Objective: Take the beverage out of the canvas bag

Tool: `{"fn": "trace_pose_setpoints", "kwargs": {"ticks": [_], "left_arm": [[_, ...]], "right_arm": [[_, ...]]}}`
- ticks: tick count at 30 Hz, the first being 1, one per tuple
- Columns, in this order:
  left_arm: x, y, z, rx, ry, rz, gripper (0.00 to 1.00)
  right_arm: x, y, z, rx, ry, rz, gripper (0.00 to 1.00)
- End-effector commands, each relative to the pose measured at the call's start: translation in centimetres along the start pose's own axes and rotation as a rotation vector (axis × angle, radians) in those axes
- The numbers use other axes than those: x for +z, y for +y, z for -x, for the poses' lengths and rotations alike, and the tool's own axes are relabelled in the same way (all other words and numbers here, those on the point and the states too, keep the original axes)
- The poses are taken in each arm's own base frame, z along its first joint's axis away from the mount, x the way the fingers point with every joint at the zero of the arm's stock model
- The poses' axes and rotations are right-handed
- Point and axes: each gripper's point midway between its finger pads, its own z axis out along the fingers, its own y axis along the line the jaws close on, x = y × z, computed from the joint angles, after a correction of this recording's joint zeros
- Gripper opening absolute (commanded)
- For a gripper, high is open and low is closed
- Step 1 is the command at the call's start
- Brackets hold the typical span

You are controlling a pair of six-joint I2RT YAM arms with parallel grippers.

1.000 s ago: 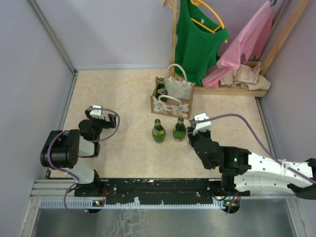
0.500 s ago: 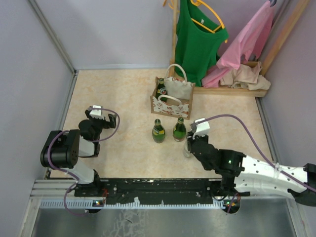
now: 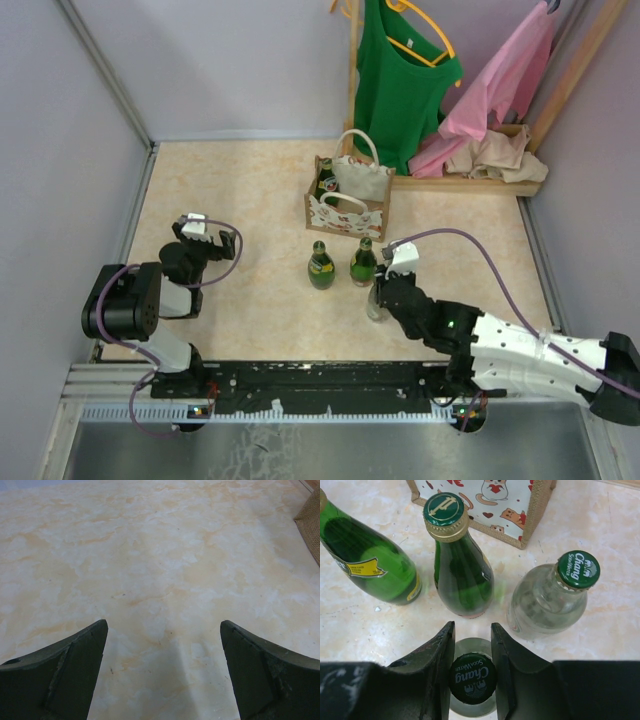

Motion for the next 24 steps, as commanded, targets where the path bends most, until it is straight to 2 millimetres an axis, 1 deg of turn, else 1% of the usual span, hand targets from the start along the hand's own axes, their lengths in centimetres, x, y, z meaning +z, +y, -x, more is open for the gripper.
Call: {"fn": "trace_pose_setpoints", "kwargs": {"ticks": [1,3,4,5,6,7,9,11,12,15,18,21,24], "left_arm": [[0.3,-0.2,0.6,0.010,-0.020,-0.008,1.00],[0.3,-0.2,0.6,0.010,-0.019,-0.007,1.00],[0.3,-0.1,0.6,0.010,-0.020,-0.007,1.00],[0.3,-0.2,0.6,0.010,-0.020,-0.007,1.00],[0.3,-0.1,0.6,0.010,-0.020,-0.006,1.00],[0.3,-0.2,0.6,0.010,-0.020,-0.007,1.00],[0.3,-0.2,0.7,0.011,-0.020,-0.008,1.00],[0.3,-0.2,0.6,0.010,-0.020,-0.008,1.00],[0.3,-0.2,0.6,0.011,-0.020,-0.008,1.00],[0.3,-0.2,0.6,0.010,-0.019,-0.007,1.00],[0.3,-0.2,0.6,0.010,-0.020,-0.007,1.00],[0.3,-0.1,0.6,0.010,-0.020,-0.006,1.00],[0.3,-0.2,0.6,0.010,-0.020,-0.008,1.00]], "right_arm": [[0.6,1.5,3.2,0.108,-0.094,0.022,0.00],[0.8,1.6,3.2,0.097,-0.096,0.016,0.01],[0.8,1.6,3.3,0.094,-0.099,0.013,0.05],[0.8,1.7,3.5,0.092,-0.102,0.013,0.12],[0.8,1.7,3.7,0.089,-0.103,0.013,0.24],[0.8,1.7,3.9,0.086,-0.105,0.013,0.32],[0.6,1.7,4.3,0.084,-0.108,0.013,0.41],[0.4,1.6,4.6,0.080,-0.108,0.013,0.57],[0.3,1.6,4.7,0.077,-0.108,0.013,0.62],[0.1,1.7,5.3,0.072,-0.111,0.020,0.64],[-0.2,2.3,6.6,0.069,-0.126,0.051,0.63],[-0.8,3.1,9.2,0.051,-0.172,0.086,0.63],[-1.2,3.8,12.6,0.028,-0.235,0.096,0.63]]}}
